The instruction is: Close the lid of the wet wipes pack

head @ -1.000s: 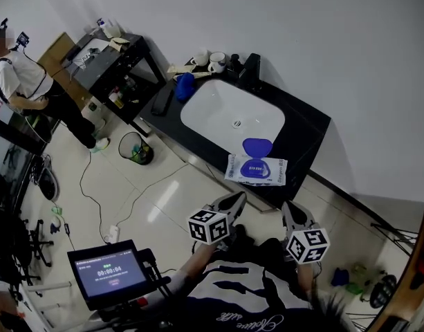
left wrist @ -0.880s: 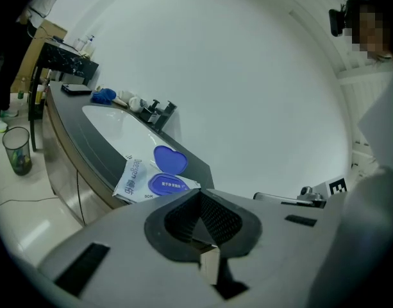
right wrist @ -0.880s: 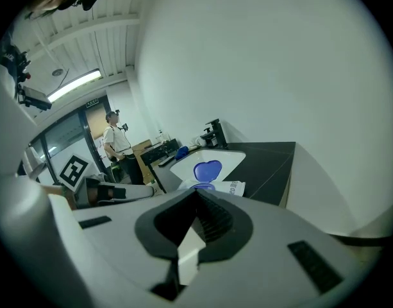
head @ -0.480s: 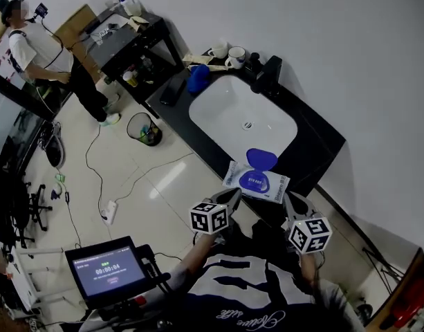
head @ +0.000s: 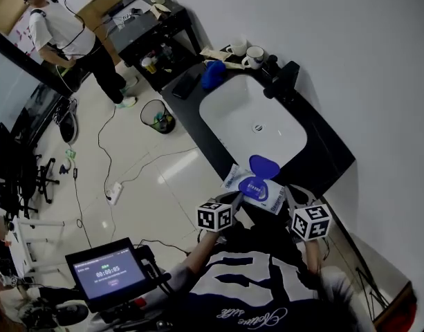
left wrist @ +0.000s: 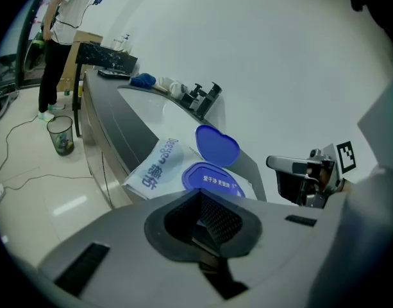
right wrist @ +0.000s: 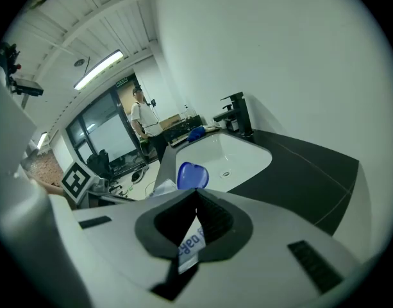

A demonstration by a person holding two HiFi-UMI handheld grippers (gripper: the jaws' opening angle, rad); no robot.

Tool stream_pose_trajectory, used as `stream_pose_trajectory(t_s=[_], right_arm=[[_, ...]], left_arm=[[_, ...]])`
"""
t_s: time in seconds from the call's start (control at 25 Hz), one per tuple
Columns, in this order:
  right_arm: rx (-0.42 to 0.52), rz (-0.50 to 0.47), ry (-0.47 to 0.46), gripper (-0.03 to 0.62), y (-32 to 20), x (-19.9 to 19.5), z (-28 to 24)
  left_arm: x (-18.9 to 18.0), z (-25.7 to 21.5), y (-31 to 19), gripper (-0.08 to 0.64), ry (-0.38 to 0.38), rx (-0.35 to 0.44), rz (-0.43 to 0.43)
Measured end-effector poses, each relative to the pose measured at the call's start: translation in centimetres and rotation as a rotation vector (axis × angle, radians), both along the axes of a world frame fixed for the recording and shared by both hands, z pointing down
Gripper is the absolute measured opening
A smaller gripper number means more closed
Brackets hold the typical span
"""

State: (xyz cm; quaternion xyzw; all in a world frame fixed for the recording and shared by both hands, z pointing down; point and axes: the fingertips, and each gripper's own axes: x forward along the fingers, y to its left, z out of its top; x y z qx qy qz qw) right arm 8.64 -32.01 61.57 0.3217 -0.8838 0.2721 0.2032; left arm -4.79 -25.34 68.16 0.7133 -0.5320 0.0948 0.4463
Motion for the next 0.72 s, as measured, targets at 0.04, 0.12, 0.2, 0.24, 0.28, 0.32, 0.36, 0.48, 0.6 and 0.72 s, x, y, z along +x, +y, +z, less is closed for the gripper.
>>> stream_pose_trajectory(t_s=[0.04, 0.12, 0.2, 0.24, 0.28, 0.32, 0.36, 0.48, 0.6, 0.72], right_arm=[[-0.002, -0.015, 0.011, -0.002, -0.7, -0.2, 0.4], [-0.006, -0.042, 0.032, -0.002, -2.3, -0.8, 1.2], [-0.015, -0.067, 0.047, -0.002, -3.9, -1.4, 2.0], [-0.019, -0.078, 0.054, -0.002, -4.6, -1.6, 2.4], [-0.022, -0.088, 0.061, -0.002, -5.1, -1.7, 2.8], [-0.024, -0.097, 0.069, -0.002, -5.5, -1.8, 3.2], [-0.026, -0.105, 0.076, -0.002, -5.8, -2.0, 3.7], [-0.035, -0.128, 0.089, -0.002, -6.3, -2.7, 4.5], [-0.041, -0.155, 0.060, -0.002, -6.3, -3.8, 3.9], [-0.034, -0.176, 0.034, -0.002, -5.2, -4.2, 3.0]], left_arm=[[-0.1, 0.1, -0.1, 0.000, -0.003, -0.004, -0.005], [-0.3, 0.3, -0.2, 0.000, -0.005, -0.005, -0.018], [-0.5, 0.4, -0.4, 0.000, 0.000, -0.006, -0.032], [-0.5, 0.4, -0.4, 0.000, 0.004, -0.008, -0.037], [-0.4, 0.5, -0.4, 0.000, 0.008, -0.009, -0.041], [-0.2, 0.6, -0.2, 0.000, 0.011, -0.009, -0.044], [-0.1, 0.7, 0.0, 0.000, 0.012, -0.008, -0.047], [-0.1, 0.8, 0.2, 0.000, 0.010, -0.007, -0.056], [-0.4, 0.8, -0.2, 0.000, 0.012, -0.008, -0.060], [-0.4, 0.8, -0.2, 0.000, 0.016, -0.004, -0.064]])
